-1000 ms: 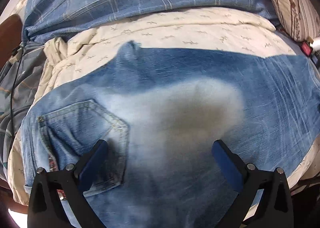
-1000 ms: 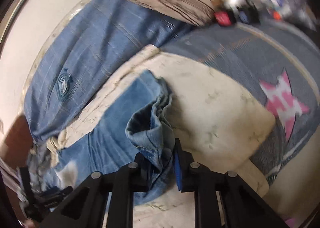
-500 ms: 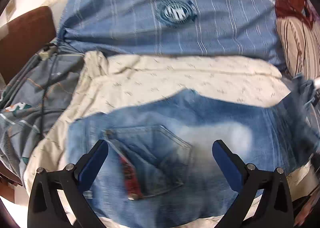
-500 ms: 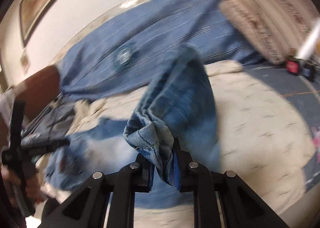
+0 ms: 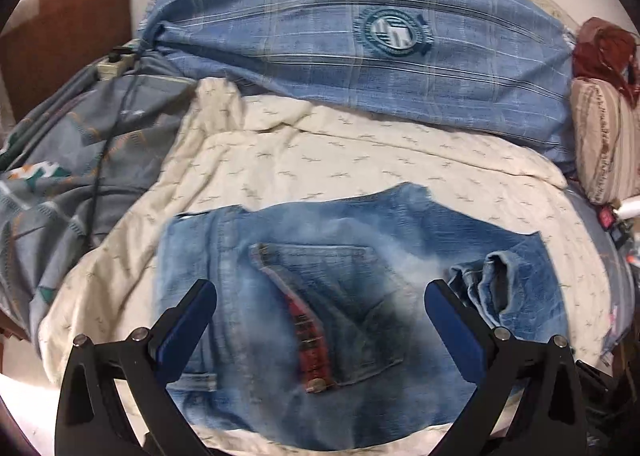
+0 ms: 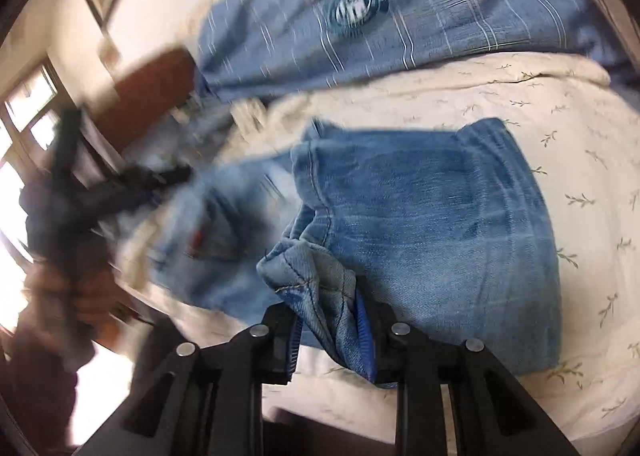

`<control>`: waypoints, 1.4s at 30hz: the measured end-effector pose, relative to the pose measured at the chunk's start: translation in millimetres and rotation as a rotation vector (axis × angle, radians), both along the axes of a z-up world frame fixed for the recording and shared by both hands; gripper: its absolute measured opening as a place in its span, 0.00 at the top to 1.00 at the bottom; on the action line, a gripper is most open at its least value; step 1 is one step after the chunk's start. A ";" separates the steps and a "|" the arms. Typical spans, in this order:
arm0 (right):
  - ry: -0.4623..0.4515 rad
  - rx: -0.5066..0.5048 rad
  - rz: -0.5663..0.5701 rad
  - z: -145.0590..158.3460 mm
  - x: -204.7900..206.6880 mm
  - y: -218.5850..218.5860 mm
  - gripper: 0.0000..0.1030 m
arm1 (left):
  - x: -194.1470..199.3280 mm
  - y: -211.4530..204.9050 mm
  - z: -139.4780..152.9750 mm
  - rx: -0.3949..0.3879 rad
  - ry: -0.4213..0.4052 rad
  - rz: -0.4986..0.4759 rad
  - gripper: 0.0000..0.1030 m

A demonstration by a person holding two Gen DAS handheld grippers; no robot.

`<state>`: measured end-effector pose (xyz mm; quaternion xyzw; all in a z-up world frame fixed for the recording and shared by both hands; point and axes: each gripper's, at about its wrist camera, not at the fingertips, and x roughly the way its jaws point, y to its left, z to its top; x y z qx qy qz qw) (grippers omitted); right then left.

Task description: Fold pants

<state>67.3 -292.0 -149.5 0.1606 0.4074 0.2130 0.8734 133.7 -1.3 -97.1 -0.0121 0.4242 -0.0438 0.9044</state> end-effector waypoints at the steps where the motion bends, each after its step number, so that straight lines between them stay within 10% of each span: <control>1: -0.012 0.054 0.002 2.9 -3.4 -9.4 0.66 | 3.5 -6.4 -0.1 -0.003 0.003 -0.013 0.00; 4: -0.046 0.131 -0.052 3.6 -7.3 -20.5 0.24 | 11.4 -25.6 -1.6 -0.032 0.017 -0.042 0.00; 9: 0.045 0.057 -0.055 -11.7 11.8 -6.0 0.24 | 32.7 -54.9 -20.6 -0.040 0.141 -0.070 0.00; 14: -0.092 0.095 -0.147 10.6 1.3 -36.7 0.24 | 30.2 -67.8 -27.2 -0.023 0.152 -0.099 0.01; 19: -0.100 0.027 -0.170 8.7 -3.9 -39.9 0.27 | 44.9 -96.2 -59.7 -0.001 0.259 -0.148 0.38; 30: -0.021 -0.039 -0.139 -10.7 0.6 -39.3 0.28 | 42.7 -132.7 -70.4 0.035 0.198 -0.217 0.61; 42: 0.027 -0.144 0.054 -32.1 -2.3 3.9 0.30 | 26.4 -97.8 -71.1 -0.085 0.289 -0.138 0.56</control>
